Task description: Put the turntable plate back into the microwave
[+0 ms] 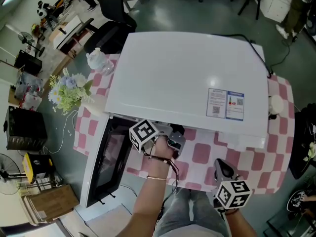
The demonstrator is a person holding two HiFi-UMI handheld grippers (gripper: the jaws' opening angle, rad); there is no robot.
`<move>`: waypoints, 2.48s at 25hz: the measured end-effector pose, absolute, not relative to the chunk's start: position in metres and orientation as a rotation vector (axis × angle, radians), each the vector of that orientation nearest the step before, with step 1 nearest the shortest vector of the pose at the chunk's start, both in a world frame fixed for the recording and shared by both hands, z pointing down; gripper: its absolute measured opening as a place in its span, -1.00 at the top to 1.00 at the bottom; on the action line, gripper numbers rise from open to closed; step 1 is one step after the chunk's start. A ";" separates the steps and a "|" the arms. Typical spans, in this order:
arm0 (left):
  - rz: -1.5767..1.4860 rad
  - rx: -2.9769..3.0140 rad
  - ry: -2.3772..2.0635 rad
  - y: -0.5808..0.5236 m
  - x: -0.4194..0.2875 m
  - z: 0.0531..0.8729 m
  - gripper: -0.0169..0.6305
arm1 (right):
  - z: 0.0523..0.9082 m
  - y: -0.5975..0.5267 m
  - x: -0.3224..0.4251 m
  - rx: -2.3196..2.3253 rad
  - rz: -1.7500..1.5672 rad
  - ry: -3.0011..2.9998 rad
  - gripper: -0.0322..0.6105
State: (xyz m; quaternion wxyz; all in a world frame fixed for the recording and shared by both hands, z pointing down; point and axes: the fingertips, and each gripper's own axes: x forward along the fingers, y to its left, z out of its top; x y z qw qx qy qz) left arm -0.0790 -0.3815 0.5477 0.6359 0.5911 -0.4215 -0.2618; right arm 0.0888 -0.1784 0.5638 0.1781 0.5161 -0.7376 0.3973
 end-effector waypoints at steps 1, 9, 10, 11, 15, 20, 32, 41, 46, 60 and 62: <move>-0.581 1.342 -0.973 -0.381 -0.079 0.550 0.87 | 0.564 -0.179 0.089 1.458 1.124 -2.088 0.87; -0.498 1.413 -1.046 -0.385 -0.083 0.546 0.61 | 0.559 -0.183 0.088 1.445 1.118 -2.108 0.87; -0.492 1.422 -1.050 -0.386 -0.084 0.544 0.60 | 0.558 -0.184 0.088 1.444 1.117 -2.109 0.87; -0.486 1.430 -1.054 -0.386 -0.083 0.543 0.58 | 0.558 -0.184 0.088 1.443 1.116 -2.110 0.87; -0.430 1.454 -1.081 -0.386 -0.082 0.540 0.41 | 0.556 -0.184 0.088 1.438 1.114 -2.115 0.87; -0.361 1.474 -1.064 -0.382 -0.076 0.542 0.26 | 0.557 -0.184 0.088 1.433 1.111 -2.120 0.87; -0.178 1.584 -1.015 -0.371 -0.062 0.539 0.03 | 0.552 -0.181 0.087 1.435 1.099 -2.133 0.87; -0.178 1.592 -0.990 -0.360 -0.055 0.535 0.01 | 0.553 -0.172 0.089 1.435 1.098 -2.127 0.87; -0.175 1.593 -1.009 -0.357 -0.054 0.535 0.01 | 0.552 -0.168 0.089 1.435 1.094 -2.129 0.87; -0.125 1.544 -1.080 -0.344 -0.059 0.544 -0.02 | 0.551 -0.157 0.093 1.430 1.089 -2.132 0.87; -0.118 1.549 -1.087 -0.343 -0.059 0.543 -0.03 | 0.551 -0.155 0.092 1.427 1.086 -2.134 0.87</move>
